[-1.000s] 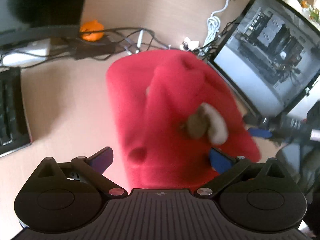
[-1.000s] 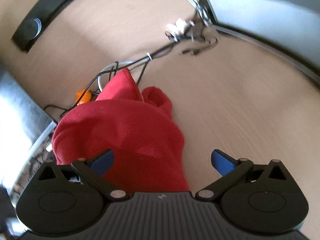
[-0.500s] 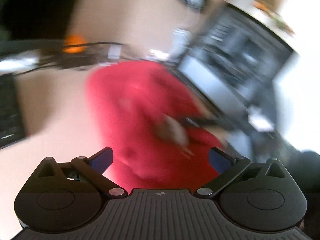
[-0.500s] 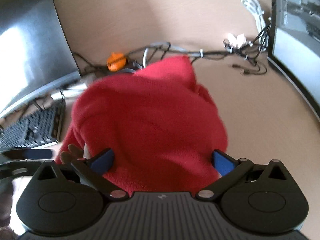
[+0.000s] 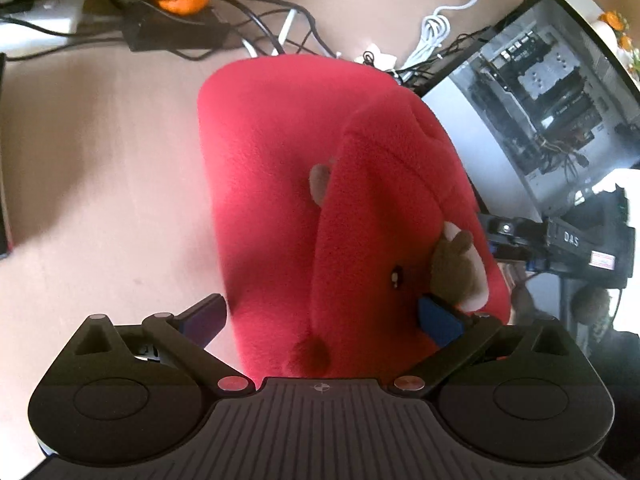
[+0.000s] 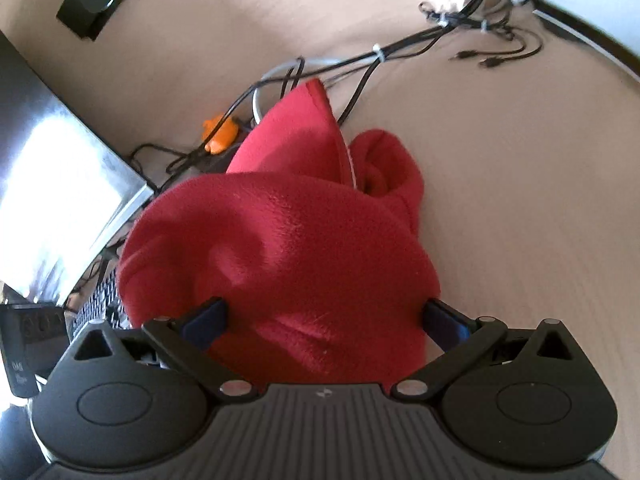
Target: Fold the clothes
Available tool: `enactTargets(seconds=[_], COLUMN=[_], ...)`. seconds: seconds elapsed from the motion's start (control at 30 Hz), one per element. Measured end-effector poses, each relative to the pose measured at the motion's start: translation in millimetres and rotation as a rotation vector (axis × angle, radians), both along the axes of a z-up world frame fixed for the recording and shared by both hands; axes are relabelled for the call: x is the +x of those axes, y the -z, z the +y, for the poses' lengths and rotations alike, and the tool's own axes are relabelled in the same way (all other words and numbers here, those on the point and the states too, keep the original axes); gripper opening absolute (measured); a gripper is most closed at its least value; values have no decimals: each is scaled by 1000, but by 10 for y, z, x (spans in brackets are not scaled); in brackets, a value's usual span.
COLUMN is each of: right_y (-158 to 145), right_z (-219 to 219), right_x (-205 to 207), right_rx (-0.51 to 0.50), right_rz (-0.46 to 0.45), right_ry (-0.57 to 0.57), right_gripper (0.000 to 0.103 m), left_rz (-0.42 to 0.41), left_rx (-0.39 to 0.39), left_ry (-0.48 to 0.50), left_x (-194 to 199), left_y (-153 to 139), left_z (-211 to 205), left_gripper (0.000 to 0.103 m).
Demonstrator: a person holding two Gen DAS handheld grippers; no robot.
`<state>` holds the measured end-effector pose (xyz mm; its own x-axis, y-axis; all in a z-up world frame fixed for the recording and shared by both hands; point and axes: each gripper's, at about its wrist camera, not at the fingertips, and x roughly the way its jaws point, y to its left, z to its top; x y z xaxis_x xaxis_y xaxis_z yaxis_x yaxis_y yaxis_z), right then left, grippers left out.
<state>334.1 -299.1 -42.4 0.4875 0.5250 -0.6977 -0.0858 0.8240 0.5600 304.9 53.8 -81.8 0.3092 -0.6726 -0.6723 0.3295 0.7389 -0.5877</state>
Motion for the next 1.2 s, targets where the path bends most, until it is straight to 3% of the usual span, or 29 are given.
enactTargets(seconds=[0.1,0.3,0.43,0.53,0.7,1.0,1.2], right_y=[16,-36,-88,-83,156,28,-201], right_z=[-1,60,167,178,-70,-22,-461], right_x=[6,22,-12,-14,96,-106,-364], right_rx=[24,-53,-146,-155,53,78,158], right_rz=[10,-24,-70,-76,48,3,-62], right_ry=[-49,-79,-100,-110,-63,10,137], right_gripper=[103,103,103,103,103,103,103], left_rz=[4,35,17,-7,9,18,-44], left_rx=[14,18,79,137,130,64,35], left_ry=[3,-1,4,7,12,-3,59], left_x=[32,63,70,67,86,133,244], left_y=[-5,39,-26,-80,-35,20,-152], left_z=[-82,-73,-157,-248,-244,-206,-492], left_gripper=[103,103,103,103,103,103,103])
